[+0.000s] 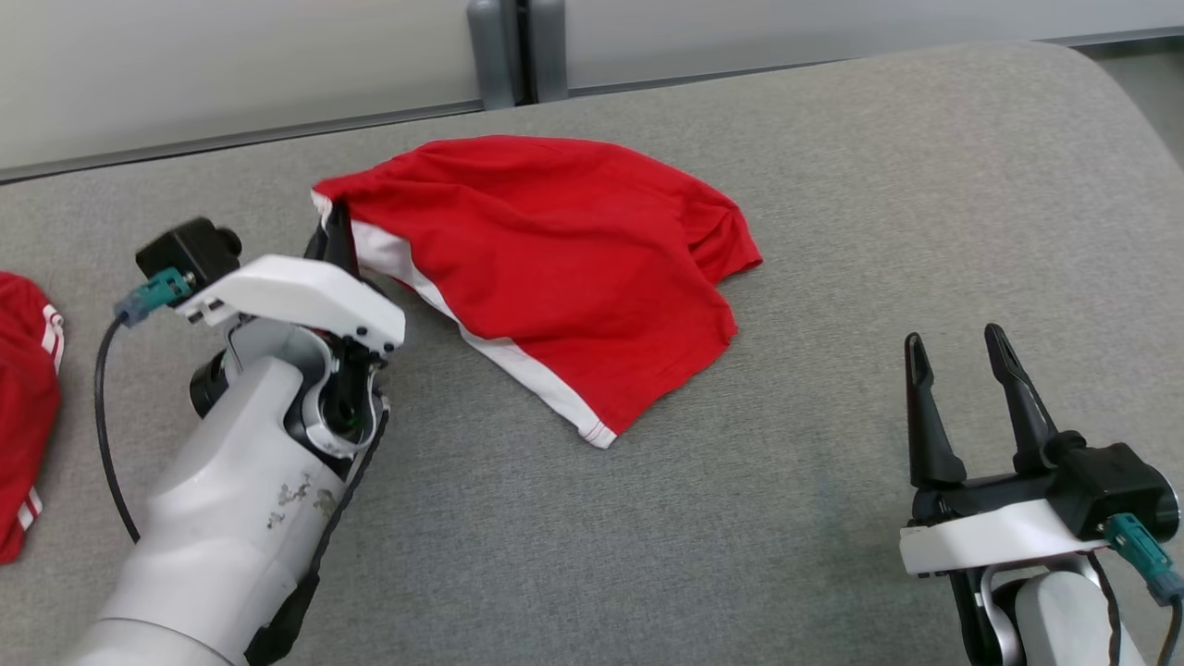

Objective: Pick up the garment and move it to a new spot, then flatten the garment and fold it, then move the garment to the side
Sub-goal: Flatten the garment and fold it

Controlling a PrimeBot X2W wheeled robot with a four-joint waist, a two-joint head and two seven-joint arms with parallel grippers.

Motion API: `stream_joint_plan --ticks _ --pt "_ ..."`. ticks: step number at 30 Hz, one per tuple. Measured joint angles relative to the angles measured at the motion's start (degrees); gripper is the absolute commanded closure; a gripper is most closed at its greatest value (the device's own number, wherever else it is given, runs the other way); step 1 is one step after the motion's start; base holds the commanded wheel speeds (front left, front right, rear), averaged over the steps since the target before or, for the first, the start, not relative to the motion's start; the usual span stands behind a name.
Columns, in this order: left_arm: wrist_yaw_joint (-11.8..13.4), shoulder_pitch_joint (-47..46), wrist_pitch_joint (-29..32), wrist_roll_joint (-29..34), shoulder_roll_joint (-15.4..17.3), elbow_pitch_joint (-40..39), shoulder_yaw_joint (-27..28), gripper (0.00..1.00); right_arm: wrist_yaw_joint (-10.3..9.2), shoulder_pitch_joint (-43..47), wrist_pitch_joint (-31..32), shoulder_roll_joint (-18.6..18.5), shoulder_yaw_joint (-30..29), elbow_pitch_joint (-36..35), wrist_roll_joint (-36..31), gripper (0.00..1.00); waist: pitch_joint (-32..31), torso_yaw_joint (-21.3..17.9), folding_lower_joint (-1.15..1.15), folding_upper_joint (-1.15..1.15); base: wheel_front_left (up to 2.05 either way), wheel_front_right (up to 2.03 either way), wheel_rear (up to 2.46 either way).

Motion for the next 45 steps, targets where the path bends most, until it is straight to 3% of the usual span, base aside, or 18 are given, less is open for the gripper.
stream_joint_plan --ticks 9,10,11,12,21,26,28,32,38,45 --pt "-5.2 0.0 -0.1 7.3 -1.5 8.9 0.3 1.0 0.0 -2.1 0.0 0.0 2.3 0.8 -2.5 0.0 1.9 3.2 0.0 0.0 0.0 0.0 0.0" --pt "-5.7 -0.1 -0.1 8.1 -1.8 9.5 0.5 0.07 0.0 -2.2 0.0 0.0 2.7 0.9 -2.8 0.0 2.0 3.4 0.0 0.0 0.0 0.0 0.0" --pt "-6.0 -0.1 -0.1 8.9 -2.0 10.0 0.7 0.07 0.0 -2.3 0.0 0.1 2.9 1.1 -2.9 0.0 2.0 3.7 0.0 0.0 0.0 0.0 0.0" --pt "-6.3 -0.2 -0.1 9.9 -2.2 10.4 1.2 0.0 0.0 -2.3 0.0 0.1 3.0 1.2 -3.0 0.0 1.9 3.9 0.0 0.0 0.0 0.0 0.0" --pt "-8.1 0.0 -0.1 16.8 -1.8 9.3 7.7 0.0 0.0 -2.5 0.0 0.1 1.6 1.1 -3.0 0.0 0.2 5.6 0.0 0.0 0.0 0.0 0.0" --pt "-10.9 4.6 -0.2 22.9 -1.1 0.5 15.9 0.0 -0.04 -1.7 0.0 0.1 2.9 -0.1 -2.1 0.0 -1.9 7.0 0.0 0.0 0.0 0.0 0.0" --pt "-11.4 8.1 -0.2 27.1 -0.6 -3.6 18.4 0.0 -0.04 -1.0 0.0 0.1 3.1 -0.4 -2.2 0.0 -2.8 7.8 0.0 0.0 0.0 0.0 0.0" --pt "-9.4 17.0 -0.2 40.0 1.2 -10.8 20.3 0.0 -0.04 1.2 0.0 -0.2 3.6 -0.2 -2.7 0.0 -4.6 9.5 0.0 0.0 0.0 0.0 0.0" --pt "-9.7 28.6 -0.2 46.1 -2.8 -18.8 26.4 0.0 -0.04 3.1 0.0 -0.9 4.6 0.5 -3.1 0.0 -6.4 12.2 0.0 0.0 0.0 0.0 0.0" --pt "-11.5 32.1 -0.2 48.7 -6.2 -21.0 30.1 0.0 -0.04 2.4 -0.1 -3.5 11.0 5.0 -3.2 0.0 -6.4 15.0 0.0 0.0 0.0 0.0 0.0"
